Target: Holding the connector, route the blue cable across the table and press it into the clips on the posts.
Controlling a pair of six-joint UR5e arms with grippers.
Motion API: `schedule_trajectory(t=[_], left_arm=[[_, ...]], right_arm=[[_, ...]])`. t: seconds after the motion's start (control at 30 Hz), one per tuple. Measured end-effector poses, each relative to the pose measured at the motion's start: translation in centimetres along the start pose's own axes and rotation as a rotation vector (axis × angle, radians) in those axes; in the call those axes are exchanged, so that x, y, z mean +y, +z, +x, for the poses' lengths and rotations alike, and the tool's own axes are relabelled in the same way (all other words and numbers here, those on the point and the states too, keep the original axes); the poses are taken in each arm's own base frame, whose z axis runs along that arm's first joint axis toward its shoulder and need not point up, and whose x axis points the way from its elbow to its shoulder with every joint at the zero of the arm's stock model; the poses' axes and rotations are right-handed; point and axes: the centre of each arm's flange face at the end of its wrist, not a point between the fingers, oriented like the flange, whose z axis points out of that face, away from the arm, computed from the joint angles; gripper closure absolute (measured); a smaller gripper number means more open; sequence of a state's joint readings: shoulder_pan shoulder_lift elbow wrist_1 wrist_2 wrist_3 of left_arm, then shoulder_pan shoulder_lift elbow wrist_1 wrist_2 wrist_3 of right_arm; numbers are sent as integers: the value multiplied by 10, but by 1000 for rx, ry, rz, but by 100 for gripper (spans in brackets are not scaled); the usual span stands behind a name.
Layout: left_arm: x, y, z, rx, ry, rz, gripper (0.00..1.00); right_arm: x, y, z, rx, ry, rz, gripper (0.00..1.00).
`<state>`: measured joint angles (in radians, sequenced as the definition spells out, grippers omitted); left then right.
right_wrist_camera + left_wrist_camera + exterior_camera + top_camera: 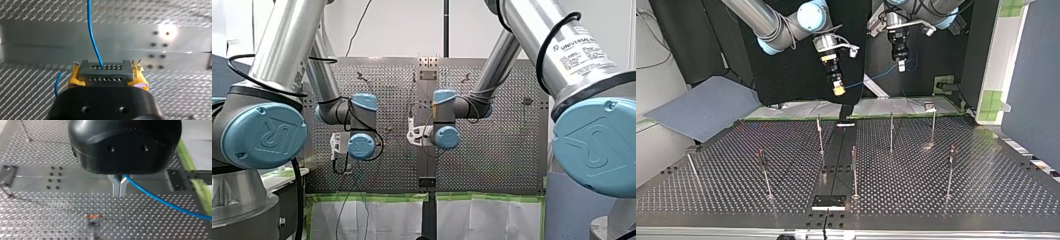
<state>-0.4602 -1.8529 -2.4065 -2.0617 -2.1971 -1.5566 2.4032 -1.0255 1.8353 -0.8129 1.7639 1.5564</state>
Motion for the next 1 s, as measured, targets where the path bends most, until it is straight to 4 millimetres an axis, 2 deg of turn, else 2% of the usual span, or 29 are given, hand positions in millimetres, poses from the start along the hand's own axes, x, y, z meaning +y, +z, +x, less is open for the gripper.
schedule_trajectory(t=[0.17, 0.4, 0.63, 0.83, 1.0], left_arm=[[0, 12, -23, -25, -19, -41, 100], [5, 28, -60, -61, -43, -115, 100], [11, 34, -92, -94, -71, -150, 100], [13, 42, -129, -143, -114, -176, 100], [18, 45, -159, -181, -144, -188, 100]], right_arm=[[-6, 2, 34, 20, 25, 54, 100], [-11, -7, 74, 22, 62, 129, 100], [-9, -3, 118, 73, 111, 152, 100], [-14, 13, 132, 76, 148, 184, 100], [-20, 27, 135, 71, 153, 201, 100]])
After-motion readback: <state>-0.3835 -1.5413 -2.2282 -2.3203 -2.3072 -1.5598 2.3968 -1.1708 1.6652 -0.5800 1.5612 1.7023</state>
